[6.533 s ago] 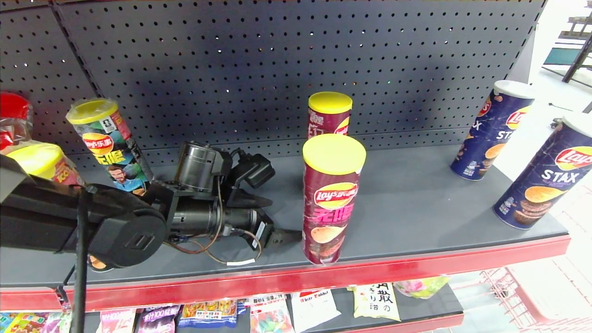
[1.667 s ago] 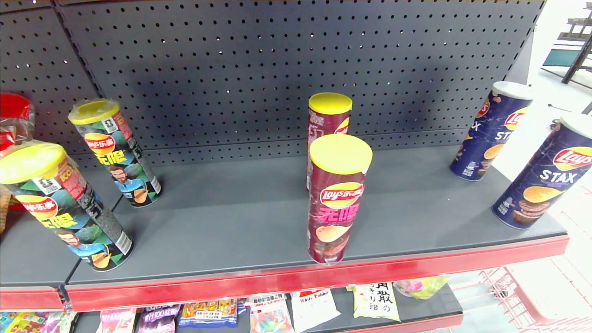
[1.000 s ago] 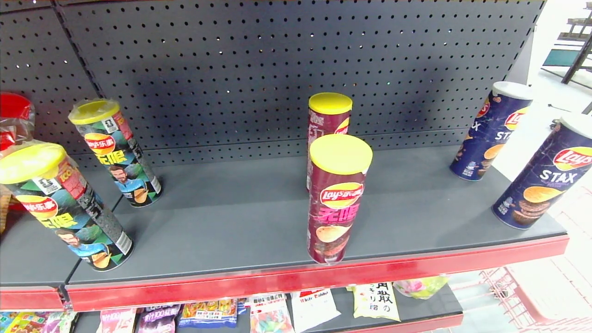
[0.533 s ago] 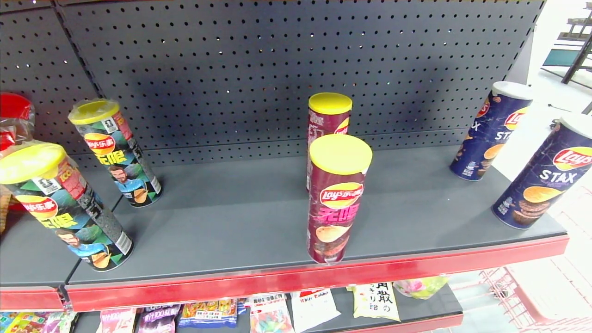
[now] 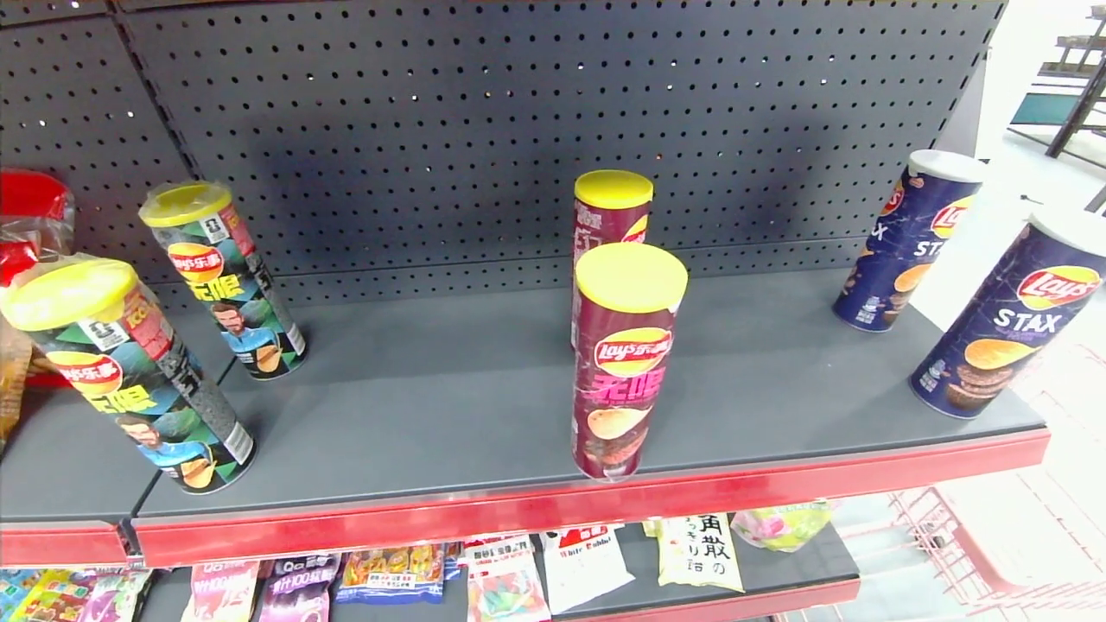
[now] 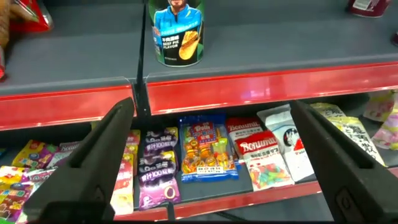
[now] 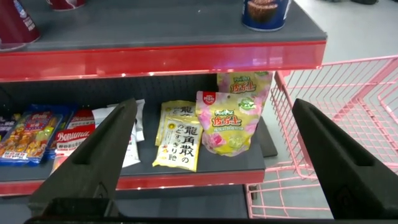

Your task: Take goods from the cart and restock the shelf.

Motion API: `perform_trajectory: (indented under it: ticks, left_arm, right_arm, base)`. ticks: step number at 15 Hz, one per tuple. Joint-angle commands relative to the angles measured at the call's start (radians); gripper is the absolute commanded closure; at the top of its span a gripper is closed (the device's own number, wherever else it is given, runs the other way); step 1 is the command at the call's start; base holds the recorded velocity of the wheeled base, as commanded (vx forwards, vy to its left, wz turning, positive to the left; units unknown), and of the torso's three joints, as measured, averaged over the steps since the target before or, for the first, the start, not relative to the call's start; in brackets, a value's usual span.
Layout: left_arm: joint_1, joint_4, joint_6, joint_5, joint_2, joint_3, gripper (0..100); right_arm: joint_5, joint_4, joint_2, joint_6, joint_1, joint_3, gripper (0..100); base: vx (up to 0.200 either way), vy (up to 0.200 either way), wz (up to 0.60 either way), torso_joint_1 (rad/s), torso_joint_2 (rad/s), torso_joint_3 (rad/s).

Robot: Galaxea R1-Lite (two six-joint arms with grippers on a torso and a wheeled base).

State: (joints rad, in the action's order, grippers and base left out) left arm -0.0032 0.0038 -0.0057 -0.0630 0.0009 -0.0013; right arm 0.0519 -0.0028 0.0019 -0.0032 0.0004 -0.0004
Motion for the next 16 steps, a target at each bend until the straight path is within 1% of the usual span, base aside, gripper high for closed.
perform_trajectory:
  ticks: [1, 4, 8, 11, 16]
  left_arm:
    - [0.0, 0.001, 0.0, 0.0, -0.001, 0.0, 0]
    - [0.0, 0.001, 0.0, 0.0, -0.001, 0.001, 0]
    - [0.0, 0.001, 0.0, 0.0, -0.001, 0.001, 0]
    - [-0.001, 0.001, 0.0, 0.0, -0.001, 0.0, 0]
    - [-0.001, 0.001, 0.0, 0.0, -0.001, 0.001, 0]
  right_arm:
    - [0.0, 0.0, 0.0, 0.0, 0.001, 0.0, 0]
    - [-0.001, 0.0, 0.0, -0.001, 0.001, 0.0, 0]
    - [-0.001, 0.0, 0.0, -0.001, 0.0, 0.0, 0]
    - [-0.001, 0.0, 0.0, 0.0, 0.001, 0.0, 0]
    - [-0.001, 0.0, 0.0, 0.0, 0.001, 0.0, 0]
  base:
    - [0.0, -0.2, 0.0, 0.002, 0.0, 0.002]
    - [0.0, -0.2, 0.0, 0.007, 0.0, 0.001]
    - [0.0, 0.0, 0.0, 0.0, 0.0, 0.0]
    - [0.0, 0.0, 0.6, -0.001, 0.0, 0.004]
    - [0.0, 0.0, 0.0, 0.0, 0.0, 0.0]
